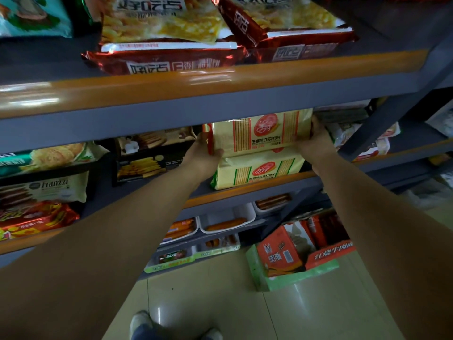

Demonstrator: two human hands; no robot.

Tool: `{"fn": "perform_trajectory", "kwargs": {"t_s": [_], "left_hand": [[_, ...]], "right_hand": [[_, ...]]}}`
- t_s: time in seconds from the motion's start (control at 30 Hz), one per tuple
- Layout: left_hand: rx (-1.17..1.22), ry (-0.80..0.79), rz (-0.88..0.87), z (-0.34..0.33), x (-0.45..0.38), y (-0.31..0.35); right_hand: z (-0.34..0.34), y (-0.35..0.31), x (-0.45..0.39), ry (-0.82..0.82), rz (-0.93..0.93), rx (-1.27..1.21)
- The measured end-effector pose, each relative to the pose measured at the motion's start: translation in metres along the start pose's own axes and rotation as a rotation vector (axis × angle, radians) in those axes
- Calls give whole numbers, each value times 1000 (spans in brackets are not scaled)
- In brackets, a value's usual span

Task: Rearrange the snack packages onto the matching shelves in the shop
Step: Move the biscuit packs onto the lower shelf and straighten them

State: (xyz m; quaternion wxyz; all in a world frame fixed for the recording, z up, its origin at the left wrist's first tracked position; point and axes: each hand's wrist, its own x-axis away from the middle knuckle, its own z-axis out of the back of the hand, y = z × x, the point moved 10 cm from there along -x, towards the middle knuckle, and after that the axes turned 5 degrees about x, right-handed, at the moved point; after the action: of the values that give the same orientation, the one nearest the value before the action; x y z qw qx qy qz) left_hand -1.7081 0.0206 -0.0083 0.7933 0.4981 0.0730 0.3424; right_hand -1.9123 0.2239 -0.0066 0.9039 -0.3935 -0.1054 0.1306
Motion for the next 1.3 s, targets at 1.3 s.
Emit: {"fn": "perform_trajectory", "kwargs": {"t_s": [1.3], "left_hand": [[-282,297,-41,207,123,-131]], "right_hand": [[-206,-163,207,-428,595,72]]}}
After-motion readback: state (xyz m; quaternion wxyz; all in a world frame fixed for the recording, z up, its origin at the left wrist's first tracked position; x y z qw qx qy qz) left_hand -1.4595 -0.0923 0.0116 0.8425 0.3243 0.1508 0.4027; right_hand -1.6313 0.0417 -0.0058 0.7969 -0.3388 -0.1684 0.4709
